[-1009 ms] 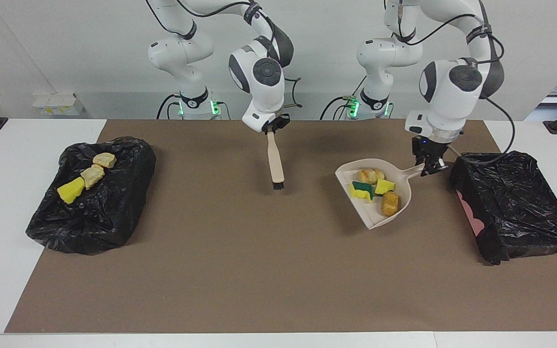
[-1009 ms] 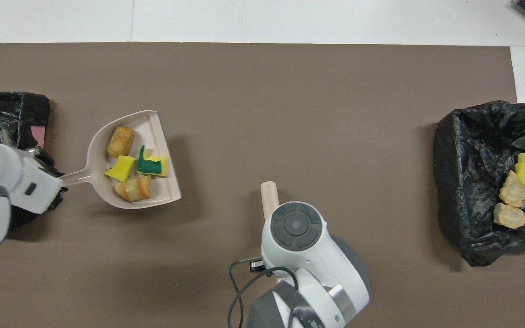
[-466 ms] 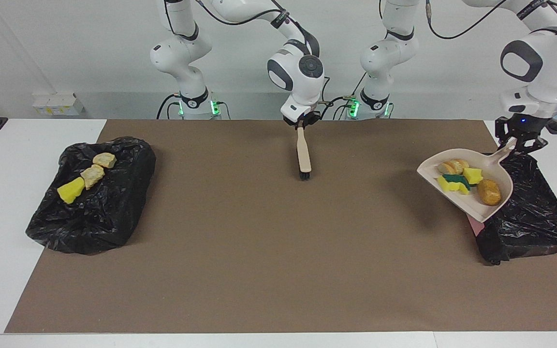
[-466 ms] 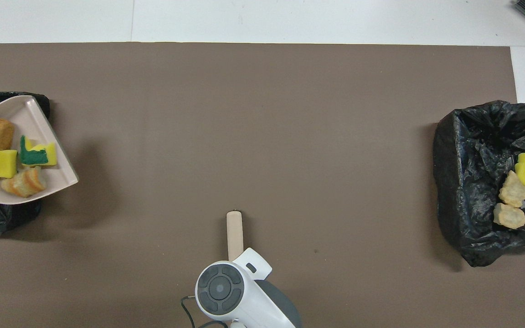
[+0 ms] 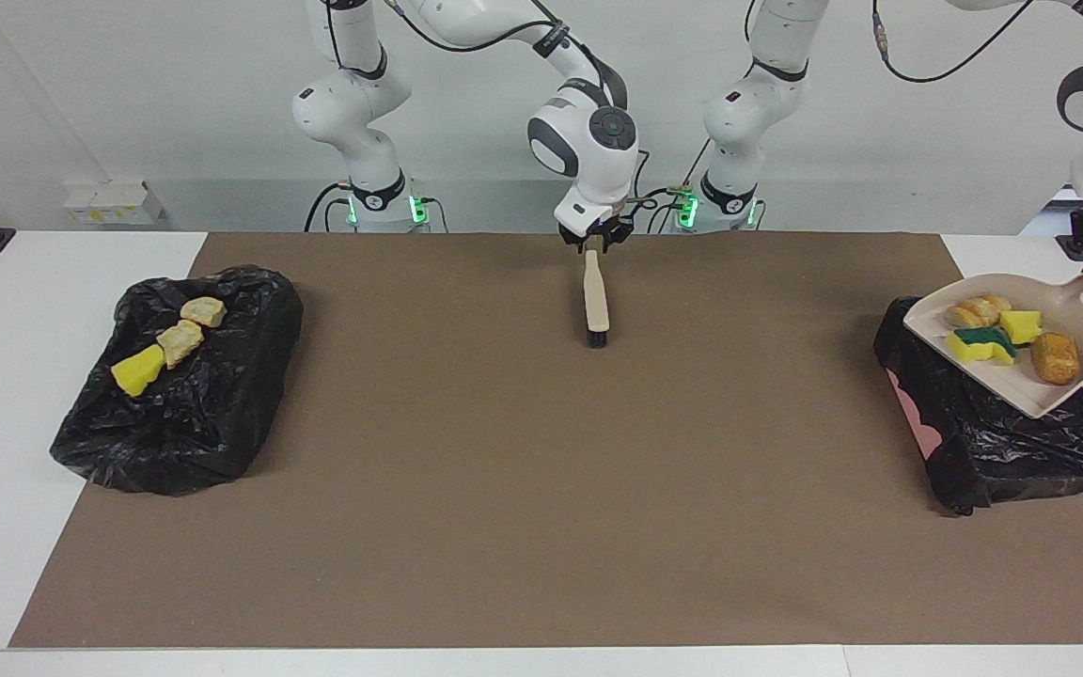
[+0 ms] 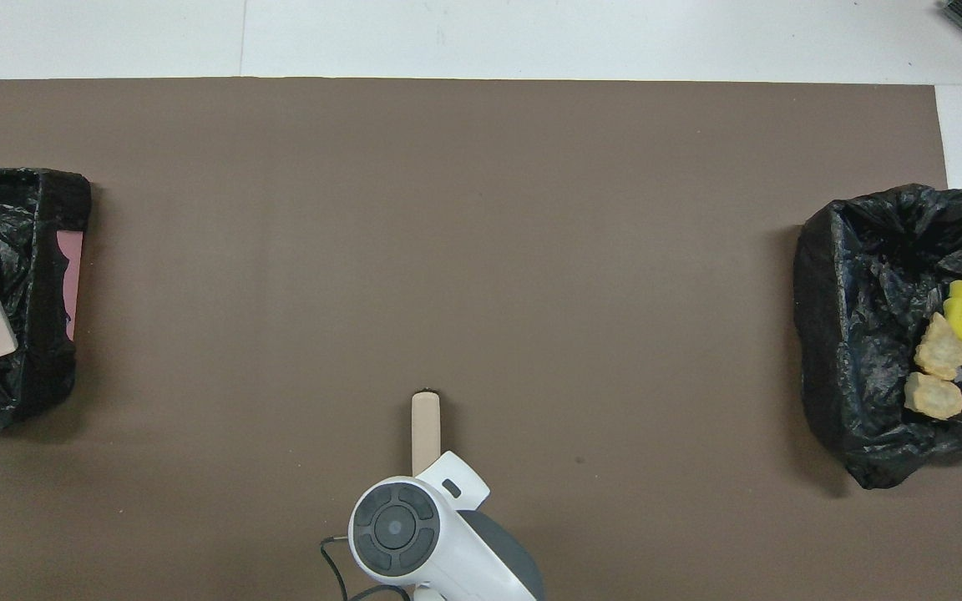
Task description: Sweep and dump trash in bin
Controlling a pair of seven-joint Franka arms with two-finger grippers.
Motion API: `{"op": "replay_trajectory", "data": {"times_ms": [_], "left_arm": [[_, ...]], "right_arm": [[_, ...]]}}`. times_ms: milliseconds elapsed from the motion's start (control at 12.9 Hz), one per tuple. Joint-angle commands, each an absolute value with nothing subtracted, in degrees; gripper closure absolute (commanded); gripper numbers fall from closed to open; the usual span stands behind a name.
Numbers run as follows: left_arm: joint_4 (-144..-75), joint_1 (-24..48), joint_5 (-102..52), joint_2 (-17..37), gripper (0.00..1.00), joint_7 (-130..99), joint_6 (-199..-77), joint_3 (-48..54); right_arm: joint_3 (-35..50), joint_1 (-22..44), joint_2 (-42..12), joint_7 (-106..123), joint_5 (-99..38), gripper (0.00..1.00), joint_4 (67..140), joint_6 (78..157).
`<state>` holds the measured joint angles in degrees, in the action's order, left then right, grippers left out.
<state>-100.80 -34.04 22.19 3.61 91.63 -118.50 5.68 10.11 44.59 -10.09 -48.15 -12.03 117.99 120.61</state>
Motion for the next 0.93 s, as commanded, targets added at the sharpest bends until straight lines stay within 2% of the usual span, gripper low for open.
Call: {"op": "replay_trajectory", "data": {"times_ms": [0,233,854], "left_arm": [[-95.63,-34.19,29.5,6.68,1.0,92.2,-119.87,5.98],[-96.33,-34.19,38.64,6.68,1.0,90.97,-122.86,5.89],[-96.5,-32.96,55.37,5.89,1.0,86.13,-126.03,5.98]], "right_arm": [[10.02,43.42,-10.72,-48.52,-10.55,0.0,113.66,116.83],[10.46,38.16,-10.64,-46.51,-7.57,0.0,108.65,111.37],[9.93,21.47,-9.58,-22.6,-6.25,0.0,97.4,98.62]]}}
